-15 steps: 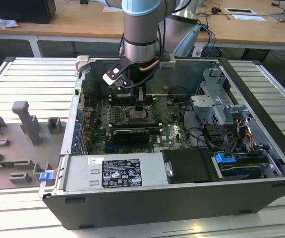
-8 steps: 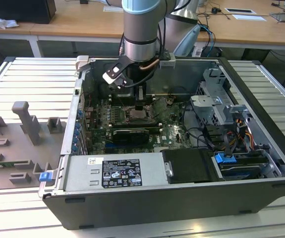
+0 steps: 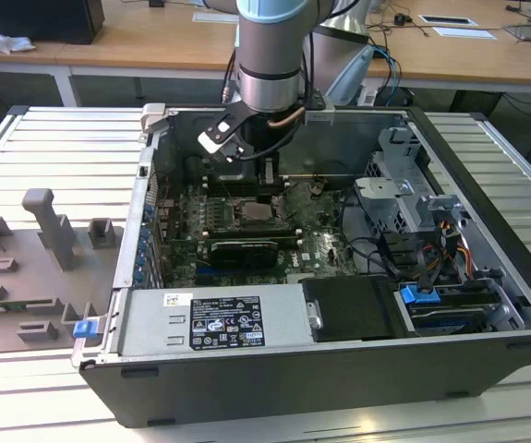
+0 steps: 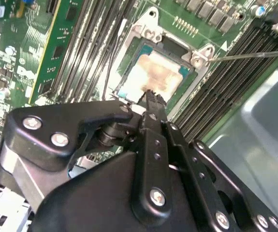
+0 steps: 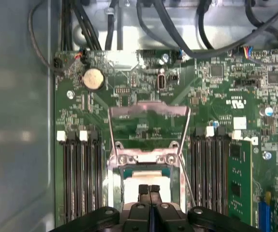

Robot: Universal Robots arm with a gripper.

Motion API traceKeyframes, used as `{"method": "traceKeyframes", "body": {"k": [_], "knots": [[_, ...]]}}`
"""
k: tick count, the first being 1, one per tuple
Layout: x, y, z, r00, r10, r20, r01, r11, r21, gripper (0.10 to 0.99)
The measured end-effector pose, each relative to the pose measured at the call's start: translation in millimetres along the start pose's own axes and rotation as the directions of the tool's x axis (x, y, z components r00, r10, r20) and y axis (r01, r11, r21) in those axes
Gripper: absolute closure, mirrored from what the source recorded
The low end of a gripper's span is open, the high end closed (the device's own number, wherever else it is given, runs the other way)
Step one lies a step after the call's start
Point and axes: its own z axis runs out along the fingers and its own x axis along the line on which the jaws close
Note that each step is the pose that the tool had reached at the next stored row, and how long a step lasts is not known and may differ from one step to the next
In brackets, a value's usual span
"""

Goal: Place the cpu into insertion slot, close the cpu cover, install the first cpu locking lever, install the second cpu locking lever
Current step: 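Close the cpu cover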

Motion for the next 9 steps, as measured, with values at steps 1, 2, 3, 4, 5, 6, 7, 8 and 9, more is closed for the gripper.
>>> {"method": "traceKeyframes", "body": {"k": [1,2,3,4,5,6,7,8,9], "knots": [[0.1,1.7,0.1,1.0000,0.000,0.0001,0.000,1.0000,0.001,0.980],[0.1,3.4,0.1,1.0000,0.000,0.0000,0.000,1.0000,0.001,0.980],[0.1,3.9,0.1,1.0000,0.000,0.0001,0.000,1.0000,0.001,0.980],[0.1,3.9,-0.1,1.0000,0.000,0.0002,0.000,1.0000,0.001,0.980],[0.1,4.0,-0.7,1.0000,0.000,0.0003,0.000,1.0000,0.002,0.980],[0.1,4.0,-1.8,1.0000,0.000,0.0001,0.000,1.0000,0.002,0.980],[0.1,4.0,-2.6,1.0000,0.000,0.0001,0.000,1.0000,0.002,0.980],[0.1,4.1,-4.6,1.0000,0.000,0.0000,0.000,1.0000,0.002,0.980],[0.1,4.3,-8.2,1.0000,0.000,0.0000,0.000,1.0000,0.002,0.980]]}}
